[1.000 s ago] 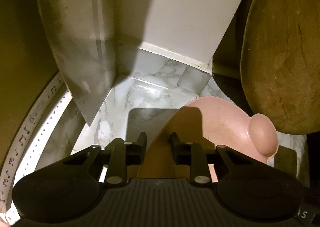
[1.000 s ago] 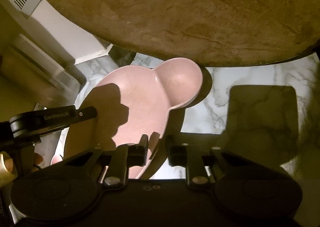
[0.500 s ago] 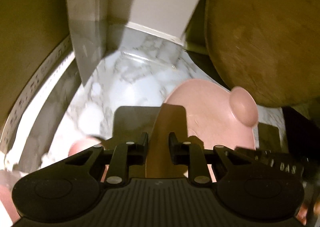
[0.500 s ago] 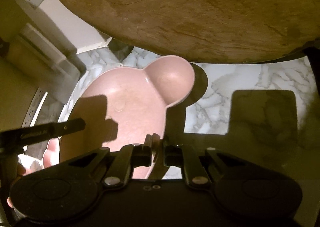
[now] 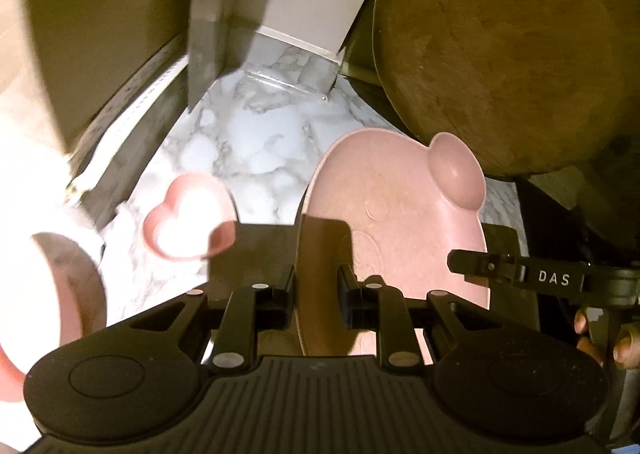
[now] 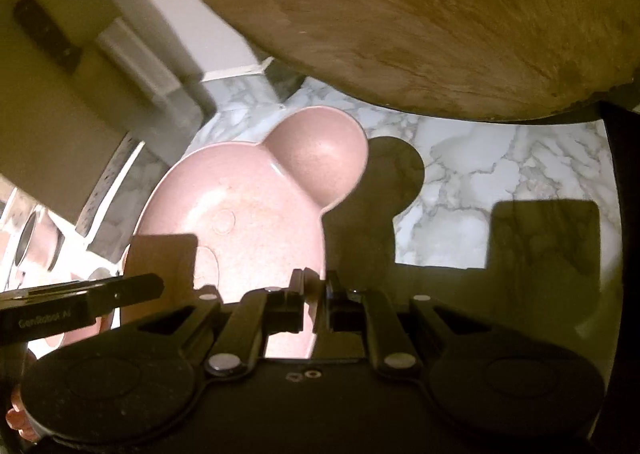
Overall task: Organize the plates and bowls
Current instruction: 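Lift the pink mouse-shaped plate with both tools and carry it toward the pink bowl, then lower the mouse-shaped plate onto the counter and open both tools, then move both tools to the rim of the large pink bowl, then close both tools on the rim of the large pink bowl, then lift the pink bowl with both tools and carry it toward the wooden board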
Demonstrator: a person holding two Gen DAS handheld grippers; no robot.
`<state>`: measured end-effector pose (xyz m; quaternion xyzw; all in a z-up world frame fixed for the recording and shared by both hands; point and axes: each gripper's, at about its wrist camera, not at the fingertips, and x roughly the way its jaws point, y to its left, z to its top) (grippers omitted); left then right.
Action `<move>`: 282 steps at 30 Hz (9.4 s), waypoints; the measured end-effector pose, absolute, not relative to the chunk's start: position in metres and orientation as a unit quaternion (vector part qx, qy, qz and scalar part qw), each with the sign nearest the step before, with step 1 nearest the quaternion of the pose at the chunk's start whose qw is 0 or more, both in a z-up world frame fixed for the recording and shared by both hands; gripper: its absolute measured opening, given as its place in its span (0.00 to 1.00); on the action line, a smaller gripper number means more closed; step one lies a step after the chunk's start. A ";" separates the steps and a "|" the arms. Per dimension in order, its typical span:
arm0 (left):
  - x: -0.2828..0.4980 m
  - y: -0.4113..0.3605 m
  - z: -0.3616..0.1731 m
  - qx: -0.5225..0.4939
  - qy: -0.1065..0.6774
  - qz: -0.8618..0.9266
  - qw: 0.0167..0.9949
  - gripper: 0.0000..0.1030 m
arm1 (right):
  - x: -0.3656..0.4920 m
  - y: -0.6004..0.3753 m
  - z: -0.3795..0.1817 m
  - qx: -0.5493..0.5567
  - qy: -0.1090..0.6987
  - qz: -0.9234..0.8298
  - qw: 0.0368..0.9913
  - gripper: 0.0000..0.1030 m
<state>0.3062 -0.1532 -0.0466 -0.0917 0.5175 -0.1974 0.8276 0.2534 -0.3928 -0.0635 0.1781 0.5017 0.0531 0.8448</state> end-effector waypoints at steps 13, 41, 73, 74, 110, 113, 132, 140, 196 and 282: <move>0.230 -0.086 -0.017 -0.123 0.504 -0.171 0.838 0.21 | 0.215 -0.337 -0.033 0.148 0.501 0.100 0.847 0.08; 0.069 0.095 -0.013 -0.209 0.466 -0.016 0.859 0.21 | 0.148 -0.137 -0.011 0.056 0.509 0.237 0.826 0.08; 0.049 0.146 -0.071 -0.246 0.489 0.029 0.837 0.21 | 0.138 -0.054 -0.054 -0.002 0.551 0.235 0.801 0.08; 0.049 0.147 -0.071 -0.246 0.489 0.028 0.836 0.20 | 0.138 -0.054 -0.054 -0.002 0.551 0.235 0.801 0.08; 0.036 0.114 -0.019 -0.154 0.431 0.031 0.889 0.67 | 0.098 -0.074 -0.004 0.001 0.463 0.274 0.843 0.72; 0.038 0.112 -0.011 -0.143 0.418 0.031 0.897 0.68 | 0.093 -0.077 0.003 0.005 0.443 0.278 0.852 0.84; 0.087 0.088 0.004 -0.134 0.367 0.031 0.920 0.75 | 0.115 -0.114 0.016 -0.005 0.372 0.238 0.897 1.00; 0.126 0.079 -0.003 -0.130 0.367 0.054 0.919 0.75 | 0.161 -0.137 0.004 0.032 0.402 0.217 0.889 0.98; 0.278 0.046 -0.071 -0.139 0.530 0.055 0.835 0.11 | 0.295 -0.100 -0.060 0.005 0.564 0.149 0.812 0.04; 0.153 -0.161 -0.054 -0.026 0.562 -0.158 0.811 0.11 | 0.106 -0.317 -0.045 0.114 0.538 -0.024 0.835 0.15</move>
